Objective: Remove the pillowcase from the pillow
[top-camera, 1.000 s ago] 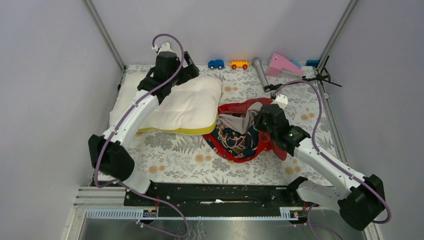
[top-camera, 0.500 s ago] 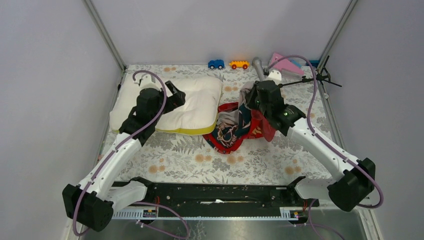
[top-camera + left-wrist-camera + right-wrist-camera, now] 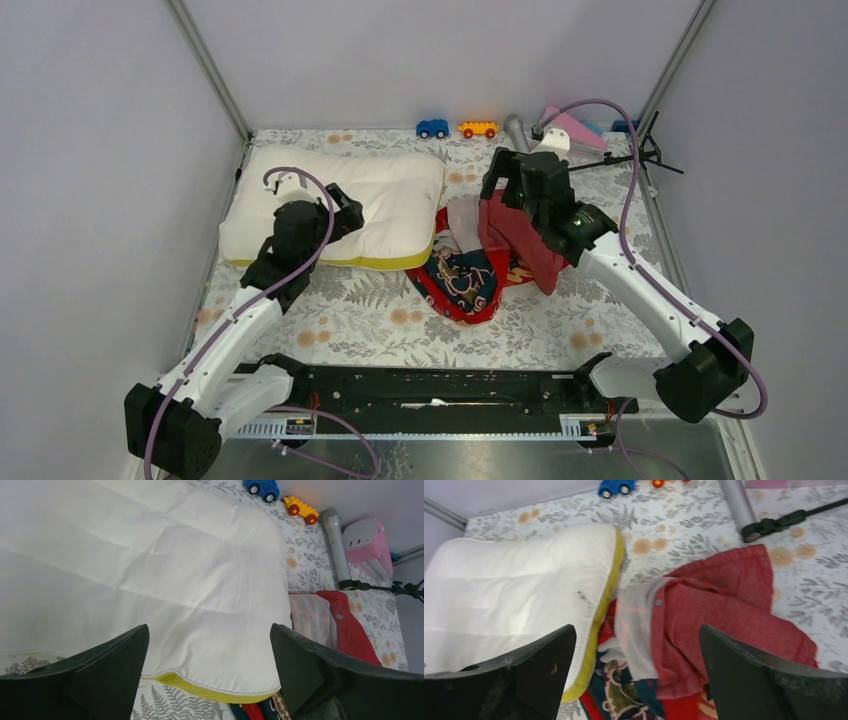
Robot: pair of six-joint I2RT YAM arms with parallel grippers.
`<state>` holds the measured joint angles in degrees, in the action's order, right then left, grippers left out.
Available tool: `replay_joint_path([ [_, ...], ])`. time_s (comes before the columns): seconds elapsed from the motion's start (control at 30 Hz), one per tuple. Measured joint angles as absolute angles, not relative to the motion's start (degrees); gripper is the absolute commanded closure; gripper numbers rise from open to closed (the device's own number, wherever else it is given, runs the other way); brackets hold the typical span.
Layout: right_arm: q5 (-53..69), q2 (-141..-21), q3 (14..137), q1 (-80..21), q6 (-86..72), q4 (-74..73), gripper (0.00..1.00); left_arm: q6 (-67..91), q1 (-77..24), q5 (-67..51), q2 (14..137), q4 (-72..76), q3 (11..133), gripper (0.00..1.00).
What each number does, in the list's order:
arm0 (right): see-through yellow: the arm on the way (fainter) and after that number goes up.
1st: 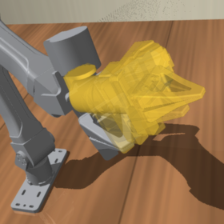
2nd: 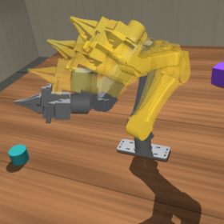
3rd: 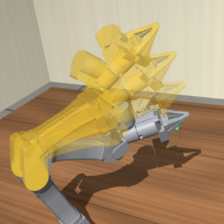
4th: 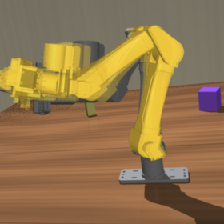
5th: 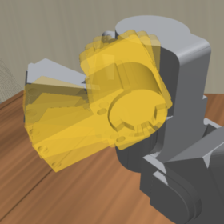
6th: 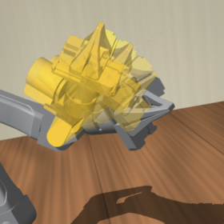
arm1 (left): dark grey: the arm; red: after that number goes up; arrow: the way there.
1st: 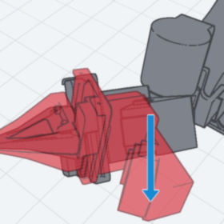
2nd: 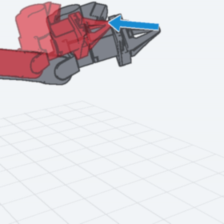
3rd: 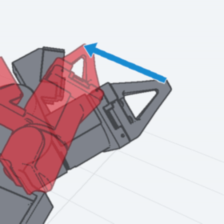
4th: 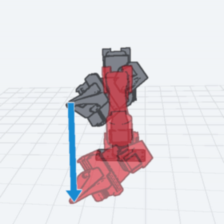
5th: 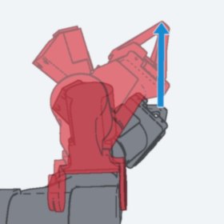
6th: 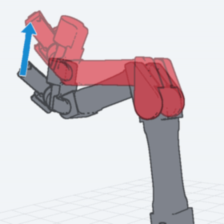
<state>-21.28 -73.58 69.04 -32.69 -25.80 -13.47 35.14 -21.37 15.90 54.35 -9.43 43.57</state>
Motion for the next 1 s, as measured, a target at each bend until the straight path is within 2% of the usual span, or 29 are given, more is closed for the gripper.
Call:
replay_joint_path([
  [0.23,-24.88,-68.40,63.18,-31.73,-24.82,-14.79,0.00,34.74,-21.37,15.66,52.16,-7.55,39.68,0.01],
  [0.5,-17.10,-66.96,52.66,-31.55,-25.15,-15.14,0.00,36.03,-22.92,9.54,51.55,-5.52,33.45,0.01],
  [0.67,-22.85,-63.86,43.11,-30.22,-25.30,-11.05,0.00,33.76,-24.47,7.55,50.72,3.31,25.85,0.01],
  [0.77,-22.04,-63.86,41.10,-22.35,-25.91,-8.08,0.00,29.65,-24.84,9.15,52.34,8.23,23.68,0.01],
  [0.93,-13.80,-64.71,36.91,-1.37,-28.40,3.62,0.00,22.50,-23.73,16.99,55.02,19.09,23.16,0.01],
  [1.0,-11.84,-63.70,31.83,1.52,-26.98,10.59,0.00,20.60,-21.67,18.37,56.31,25.28,21.85,0.01],
])
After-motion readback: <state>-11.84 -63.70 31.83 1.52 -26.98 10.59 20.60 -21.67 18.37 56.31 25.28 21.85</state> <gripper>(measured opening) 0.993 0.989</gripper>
